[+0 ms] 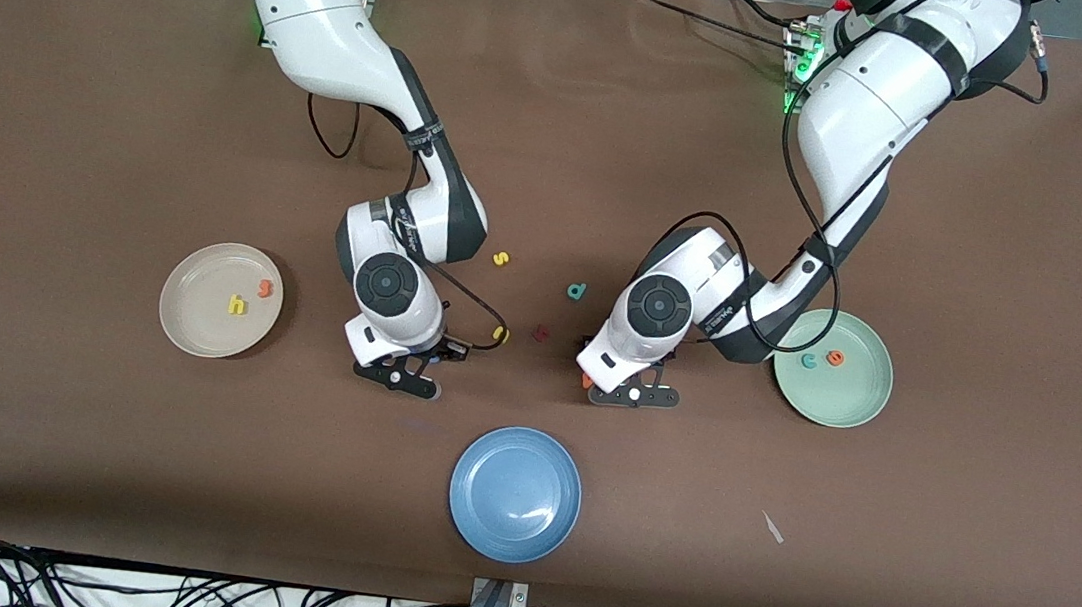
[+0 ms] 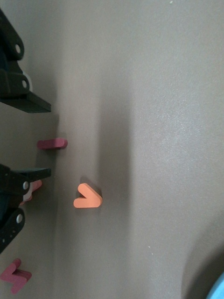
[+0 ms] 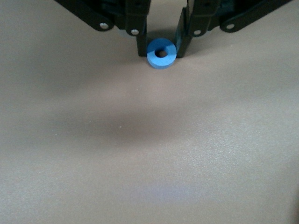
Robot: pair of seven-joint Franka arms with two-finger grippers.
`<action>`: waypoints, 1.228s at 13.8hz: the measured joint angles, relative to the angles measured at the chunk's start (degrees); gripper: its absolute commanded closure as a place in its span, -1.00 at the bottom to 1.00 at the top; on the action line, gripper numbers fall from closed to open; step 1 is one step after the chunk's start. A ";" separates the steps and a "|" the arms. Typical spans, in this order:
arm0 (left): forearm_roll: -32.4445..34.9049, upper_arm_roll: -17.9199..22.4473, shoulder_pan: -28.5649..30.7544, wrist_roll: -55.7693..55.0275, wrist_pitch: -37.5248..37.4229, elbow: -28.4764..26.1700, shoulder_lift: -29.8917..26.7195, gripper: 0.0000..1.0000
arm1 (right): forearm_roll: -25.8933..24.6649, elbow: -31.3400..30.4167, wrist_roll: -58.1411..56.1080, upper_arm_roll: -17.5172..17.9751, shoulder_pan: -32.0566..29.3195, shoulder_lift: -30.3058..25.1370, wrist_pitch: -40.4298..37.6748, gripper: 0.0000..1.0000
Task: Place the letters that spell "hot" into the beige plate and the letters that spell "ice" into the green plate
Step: 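Carry the blue o to the white plate while the left carries i to green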
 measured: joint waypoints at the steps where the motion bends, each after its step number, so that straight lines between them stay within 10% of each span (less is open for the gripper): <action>1: 0.00 0.00 0.00 0.01 0.00 0.00 0.05 0.09 | 0.00 0.01 0.00 0.00 0.00 0.00 0.00 0.59; 6: 0.00 0.00 -0.04 0.01 0.03 -0.03 1.07 0.11 | 0.00 0.03 0.00 0.00 -0.01 0.00 -0.03 0.70; 10: 0.11 0.01 -0.08 0.27 2.16 0.03 1.87 1.00 | -0.02 1.18 -3.94 -1.83 -0.82 -0.81 -4.40 0.73; 17: 0.12 0.38 1.95 6.65 -1.79 1.81 0.95 1.00 | 0.01 -4.87 -28.43 -11.98 -3.41 -8.35 -13.36 0.73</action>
